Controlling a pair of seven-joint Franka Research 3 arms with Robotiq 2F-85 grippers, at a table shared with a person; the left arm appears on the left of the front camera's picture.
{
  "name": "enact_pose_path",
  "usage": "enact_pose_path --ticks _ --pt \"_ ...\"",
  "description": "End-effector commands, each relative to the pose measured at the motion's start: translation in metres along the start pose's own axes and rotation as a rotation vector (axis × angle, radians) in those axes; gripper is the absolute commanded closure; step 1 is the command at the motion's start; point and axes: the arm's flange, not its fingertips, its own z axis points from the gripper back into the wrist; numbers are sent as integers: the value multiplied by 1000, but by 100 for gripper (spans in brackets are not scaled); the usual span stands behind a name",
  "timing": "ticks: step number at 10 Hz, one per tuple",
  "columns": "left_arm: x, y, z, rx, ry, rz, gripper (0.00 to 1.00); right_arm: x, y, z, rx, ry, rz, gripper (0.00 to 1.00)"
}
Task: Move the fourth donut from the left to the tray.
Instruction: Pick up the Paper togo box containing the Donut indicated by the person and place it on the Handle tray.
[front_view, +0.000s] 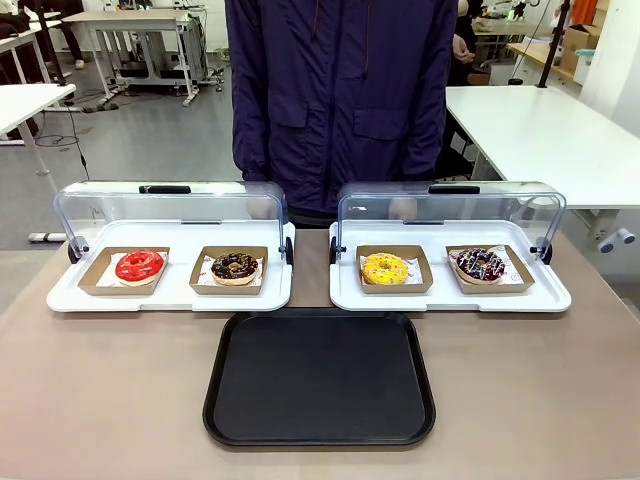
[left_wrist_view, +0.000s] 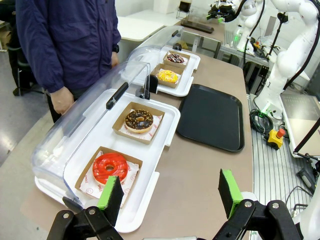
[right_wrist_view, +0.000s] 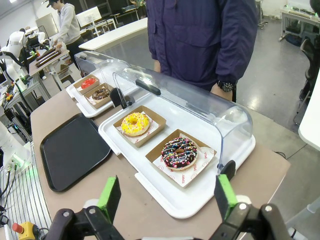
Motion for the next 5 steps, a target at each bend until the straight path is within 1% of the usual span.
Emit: enact_pose_path --ticks 1,5 --pt "2 -4 -1 9 11 2 0 1 -3 -1 2 -30 24 0" --pt "2 -4 -1 9 11 2 0 1 -3 -1 2 -30 24 0"
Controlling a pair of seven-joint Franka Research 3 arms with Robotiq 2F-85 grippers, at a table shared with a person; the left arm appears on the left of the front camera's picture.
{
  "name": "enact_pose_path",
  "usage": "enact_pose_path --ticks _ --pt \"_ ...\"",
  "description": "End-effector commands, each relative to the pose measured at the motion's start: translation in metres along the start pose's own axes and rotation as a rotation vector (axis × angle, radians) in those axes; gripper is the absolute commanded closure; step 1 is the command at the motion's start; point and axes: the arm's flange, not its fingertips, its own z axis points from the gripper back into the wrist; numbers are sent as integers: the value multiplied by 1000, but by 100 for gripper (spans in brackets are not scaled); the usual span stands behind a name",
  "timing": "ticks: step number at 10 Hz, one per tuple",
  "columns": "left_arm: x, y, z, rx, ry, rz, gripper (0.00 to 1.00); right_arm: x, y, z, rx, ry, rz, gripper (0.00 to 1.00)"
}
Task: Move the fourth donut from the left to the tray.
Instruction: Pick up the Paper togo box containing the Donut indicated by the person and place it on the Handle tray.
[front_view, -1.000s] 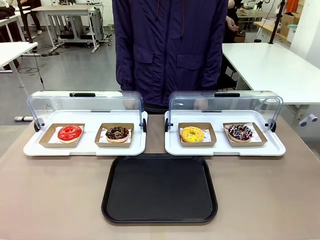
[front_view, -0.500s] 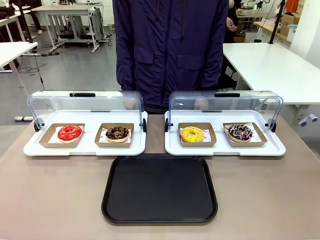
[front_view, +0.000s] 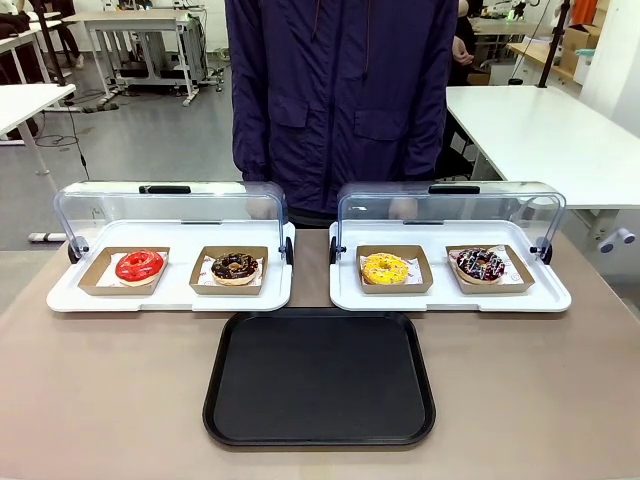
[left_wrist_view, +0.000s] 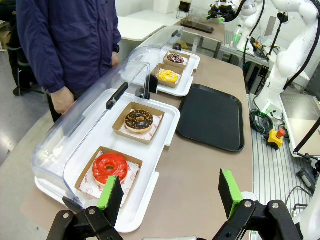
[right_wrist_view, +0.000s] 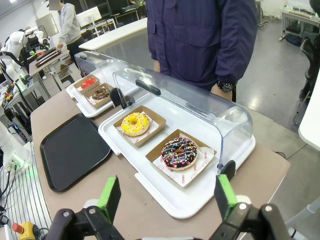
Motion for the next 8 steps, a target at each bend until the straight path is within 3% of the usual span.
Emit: enact_pose_path --ticks 1,8 --pt "2 -4 -1 9 11 2 0 1 -3 -1 2 -30 24 0" --pt "2 -4 -1 9 11 2 0 1 -3 -1 2 -30 24 0"
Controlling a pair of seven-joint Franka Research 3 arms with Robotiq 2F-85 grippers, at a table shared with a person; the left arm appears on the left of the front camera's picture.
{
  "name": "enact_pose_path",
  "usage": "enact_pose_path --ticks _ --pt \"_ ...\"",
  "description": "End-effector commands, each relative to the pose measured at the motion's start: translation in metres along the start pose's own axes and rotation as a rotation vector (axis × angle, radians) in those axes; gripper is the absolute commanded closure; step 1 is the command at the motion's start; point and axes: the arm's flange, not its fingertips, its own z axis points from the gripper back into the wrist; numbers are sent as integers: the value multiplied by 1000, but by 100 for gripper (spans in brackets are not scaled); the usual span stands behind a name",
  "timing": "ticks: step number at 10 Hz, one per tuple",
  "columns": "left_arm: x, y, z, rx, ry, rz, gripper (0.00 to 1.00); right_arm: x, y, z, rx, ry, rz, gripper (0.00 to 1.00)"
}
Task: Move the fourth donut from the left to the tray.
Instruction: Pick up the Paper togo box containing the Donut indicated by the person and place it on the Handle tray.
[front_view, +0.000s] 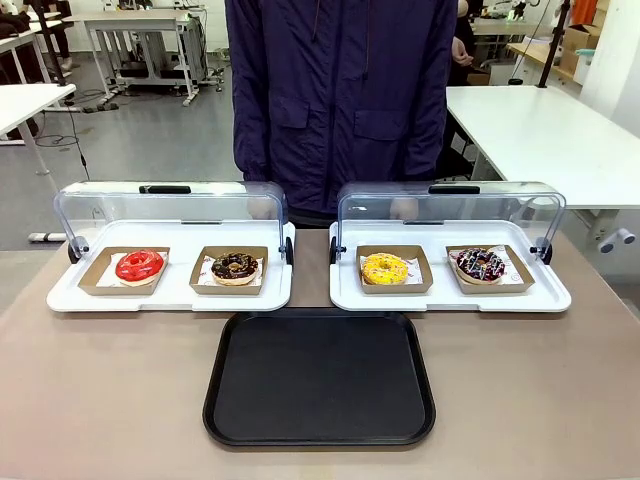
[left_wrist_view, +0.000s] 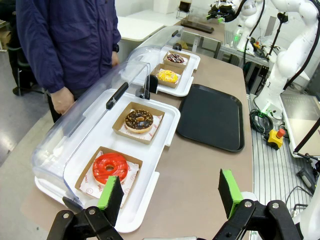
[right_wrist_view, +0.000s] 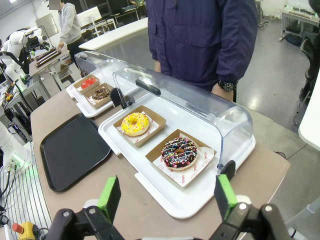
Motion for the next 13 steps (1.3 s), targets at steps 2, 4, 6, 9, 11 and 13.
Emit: enact_pose_path --ticks 2,4,6,9,11,13 --pt "2 -4 -1 9 11 2 0 2 -3 -1 2 -30 24 0" --pt "2 -4 -1 9 11 2 0 2 -3 -1 2 -30 24 0" --pt "2 -4 -1 9 11 2 0 2 -3 -1 2 -30 24 0" --pt "2 -4 -1 9 11 2 0 2 -3 -1 2 -30 24 0" --pt "2 -4 -1 9 11 2 0 2 -3 -1 2 -30 24 0" --pt "2 -4 -1 9 11 2 0 2 -3 -1 2 -30 24 0"
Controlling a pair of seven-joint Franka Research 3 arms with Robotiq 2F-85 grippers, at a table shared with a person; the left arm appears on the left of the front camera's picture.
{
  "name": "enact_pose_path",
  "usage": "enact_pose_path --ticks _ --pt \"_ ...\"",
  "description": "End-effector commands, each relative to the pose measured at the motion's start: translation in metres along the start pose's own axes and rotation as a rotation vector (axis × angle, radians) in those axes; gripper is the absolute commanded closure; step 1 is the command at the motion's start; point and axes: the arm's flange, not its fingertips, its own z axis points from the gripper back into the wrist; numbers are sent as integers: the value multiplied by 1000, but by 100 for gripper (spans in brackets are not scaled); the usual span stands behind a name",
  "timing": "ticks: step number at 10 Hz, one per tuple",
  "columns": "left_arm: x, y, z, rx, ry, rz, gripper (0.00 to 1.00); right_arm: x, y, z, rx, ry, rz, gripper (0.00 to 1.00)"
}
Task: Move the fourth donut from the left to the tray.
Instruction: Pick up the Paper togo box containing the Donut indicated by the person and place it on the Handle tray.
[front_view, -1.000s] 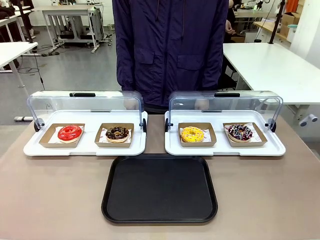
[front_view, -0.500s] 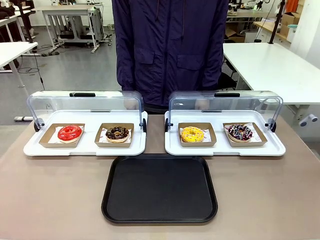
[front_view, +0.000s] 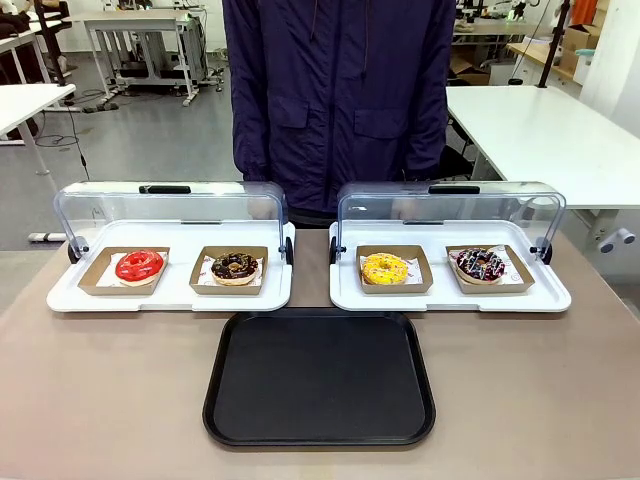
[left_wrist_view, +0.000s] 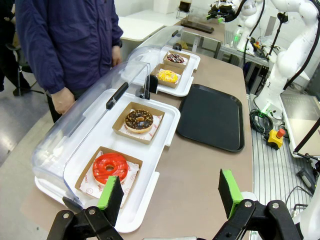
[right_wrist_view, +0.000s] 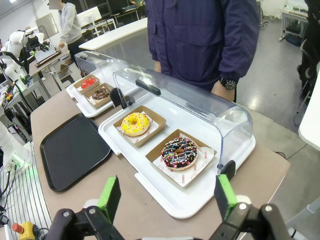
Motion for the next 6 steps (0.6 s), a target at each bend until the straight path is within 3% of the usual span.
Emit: enact_pose_path --ticks 1,6 --pt "2 -4 -1 9 11 2 0 2 -3 -1 1 -30 24 0" --pt "2 -4 -1 9 11 2 0 2 -3 -1 1 -30 24 0"
